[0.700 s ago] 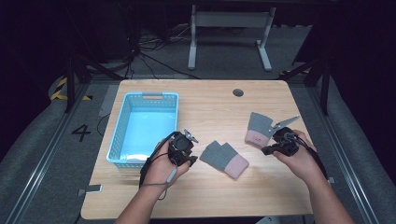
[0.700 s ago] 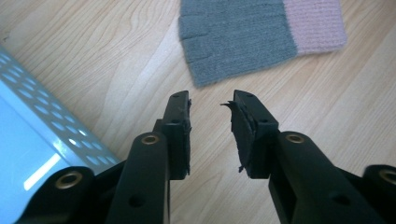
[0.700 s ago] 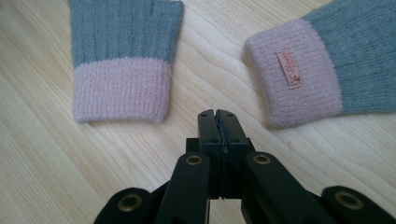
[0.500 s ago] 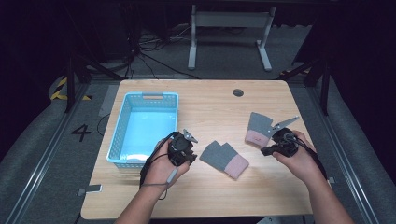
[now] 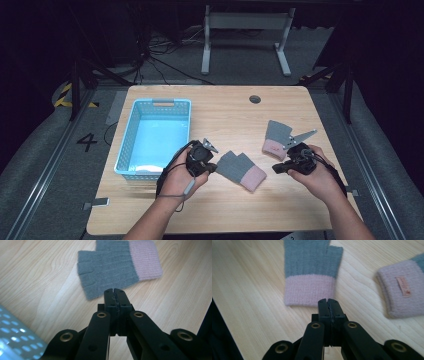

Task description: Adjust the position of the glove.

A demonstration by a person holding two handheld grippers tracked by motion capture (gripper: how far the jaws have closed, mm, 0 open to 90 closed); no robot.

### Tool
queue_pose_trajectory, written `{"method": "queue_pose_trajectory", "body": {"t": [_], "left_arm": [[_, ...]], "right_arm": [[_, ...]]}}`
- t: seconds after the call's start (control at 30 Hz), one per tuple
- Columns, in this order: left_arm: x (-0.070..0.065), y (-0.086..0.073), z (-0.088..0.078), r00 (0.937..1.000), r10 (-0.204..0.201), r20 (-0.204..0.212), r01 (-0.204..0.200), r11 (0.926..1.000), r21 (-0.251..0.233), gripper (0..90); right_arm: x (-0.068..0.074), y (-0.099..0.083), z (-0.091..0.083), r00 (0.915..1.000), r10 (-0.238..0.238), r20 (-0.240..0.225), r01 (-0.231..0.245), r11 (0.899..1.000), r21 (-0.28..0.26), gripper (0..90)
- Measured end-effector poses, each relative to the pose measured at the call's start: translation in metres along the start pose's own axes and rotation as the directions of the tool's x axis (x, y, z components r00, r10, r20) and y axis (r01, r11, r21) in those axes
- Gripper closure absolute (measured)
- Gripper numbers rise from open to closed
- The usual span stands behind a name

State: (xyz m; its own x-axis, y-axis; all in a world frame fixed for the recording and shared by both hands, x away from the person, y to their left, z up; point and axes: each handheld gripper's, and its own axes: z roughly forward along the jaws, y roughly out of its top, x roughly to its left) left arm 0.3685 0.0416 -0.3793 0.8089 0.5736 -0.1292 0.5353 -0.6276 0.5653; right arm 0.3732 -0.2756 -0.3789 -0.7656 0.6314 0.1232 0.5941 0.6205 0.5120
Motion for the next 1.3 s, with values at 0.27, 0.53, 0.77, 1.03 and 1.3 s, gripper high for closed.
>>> {"method": "queue_pose_trajectory", "body": {"t": [0.27,0.53,0.77,1.03,1.3], "left_arm": [[-0.004,0.006,0.012,0.9997,0.013,0.023,-0.012,0.9999,-0.009,90.0],[-0.005,0.007,0.035,0.9988,-0.044,0.023,0.044,0.9990,-0.010,90.0],[0.000,0.008,0.049,0.9983,-0.054,-0.021,0.054,0.9985,-0.006,90.0],[-0.002,0.010,0.067,0.9972,-0.047,-0.059,0.048,0.9986,0.021,89.9],[0.000,0.010,0.076,0.9957,-0.033,-0.087,0.037,0.9984,0.044,89.9]], "right_arm": [[0.010,-0.001,0.004,0.9995,-0.021,-0.022,0.021,1.000,-0.008,90.0],[0.017,0.000,0.011,0.9962,-0.024,-0.084,0.020,0.998,-0.052,90.0],[0.013,-0.004,0.027,0.9989,0.000,-0.048,-0.003,0.999,-0.052,90.0],[0.018,-0.002,0.042,0.9997,-0.003,-0.023,0.002,0.999,-0.051,90.0],[0.020,-0.001,0.051,1.0000,0.001,-0.002,-0.001,0.999,-0.037,90.0]]}}
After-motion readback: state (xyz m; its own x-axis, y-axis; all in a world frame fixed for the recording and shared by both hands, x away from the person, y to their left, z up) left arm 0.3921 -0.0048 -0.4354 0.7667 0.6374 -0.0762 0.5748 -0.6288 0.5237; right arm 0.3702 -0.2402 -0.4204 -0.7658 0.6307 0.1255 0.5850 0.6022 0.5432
